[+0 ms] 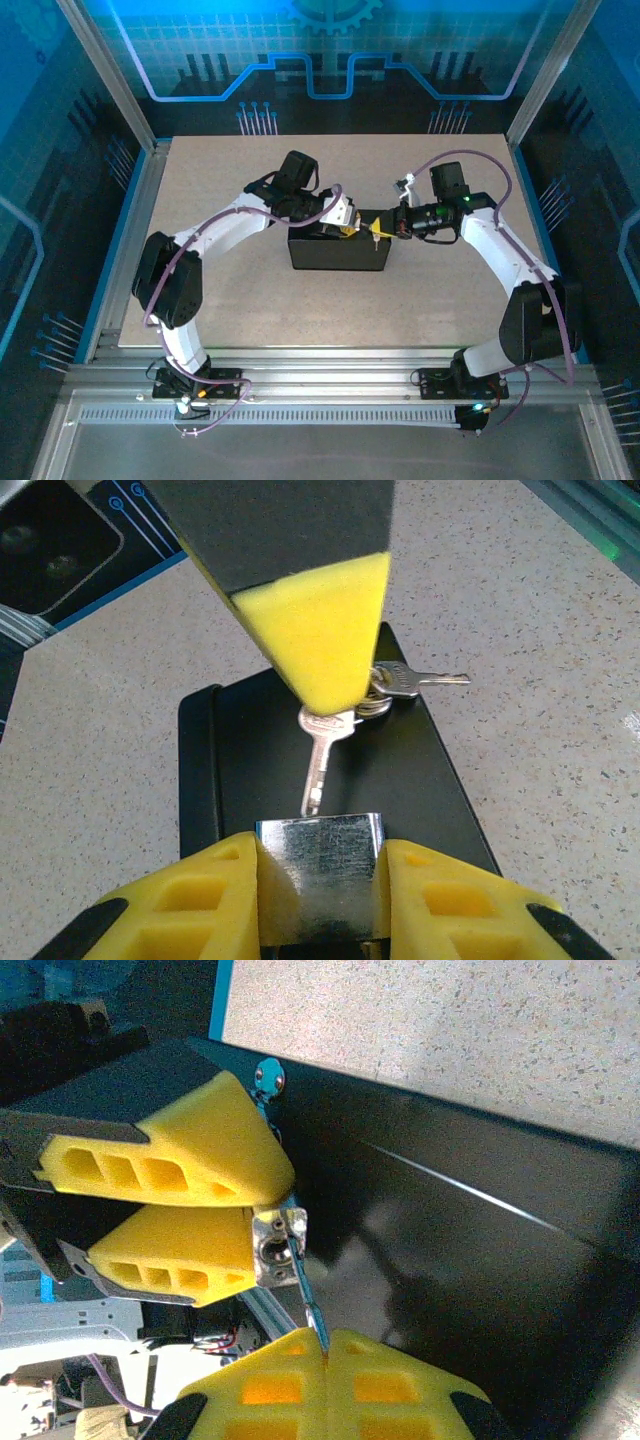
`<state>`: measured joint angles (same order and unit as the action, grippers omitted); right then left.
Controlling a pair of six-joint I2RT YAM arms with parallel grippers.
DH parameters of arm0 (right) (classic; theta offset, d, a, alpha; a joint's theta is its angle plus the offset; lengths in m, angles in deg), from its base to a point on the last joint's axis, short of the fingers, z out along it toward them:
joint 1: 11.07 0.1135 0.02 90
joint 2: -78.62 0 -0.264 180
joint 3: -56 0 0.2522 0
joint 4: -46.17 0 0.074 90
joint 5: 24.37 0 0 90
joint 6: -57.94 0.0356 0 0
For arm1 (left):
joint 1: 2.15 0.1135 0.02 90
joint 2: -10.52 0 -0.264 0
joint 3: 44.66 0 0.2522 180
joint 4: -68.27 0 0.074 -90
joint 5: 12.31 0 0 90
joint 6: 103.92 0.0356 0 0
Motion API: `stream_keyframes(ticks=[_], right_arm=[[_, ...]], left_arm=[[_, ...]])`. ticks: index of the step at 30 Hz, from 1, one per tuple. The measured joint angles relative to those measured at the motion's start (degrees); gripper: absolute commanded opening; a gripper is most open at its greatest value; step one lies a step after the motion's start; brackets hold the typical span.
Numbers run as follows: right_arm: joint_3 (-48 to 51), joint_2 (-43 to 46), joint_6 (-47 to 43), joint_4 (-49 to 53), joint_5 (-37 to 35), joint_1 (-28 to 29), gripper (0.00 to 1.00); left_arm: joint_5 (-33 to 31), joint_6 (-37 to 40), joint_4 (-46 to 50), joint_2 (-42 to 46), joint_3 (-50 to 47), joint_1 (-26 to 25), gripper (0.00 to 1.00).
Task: Unlock the padlock with the key
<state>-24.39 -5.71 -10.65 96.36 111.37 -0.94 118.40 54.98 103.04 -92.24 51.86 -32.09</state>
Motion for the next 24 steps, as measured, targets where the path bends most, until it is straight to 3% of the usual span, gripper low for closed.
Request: stream_keyframes(ticks=[24], right_arm=[[-0.96, -0.85, -0.04, 1.75, 3.43, 0.20, 0.00]], left_arm=[[1.07, 0.50, -5.97, 2.36, -4.87, 0.17, 0.00]])
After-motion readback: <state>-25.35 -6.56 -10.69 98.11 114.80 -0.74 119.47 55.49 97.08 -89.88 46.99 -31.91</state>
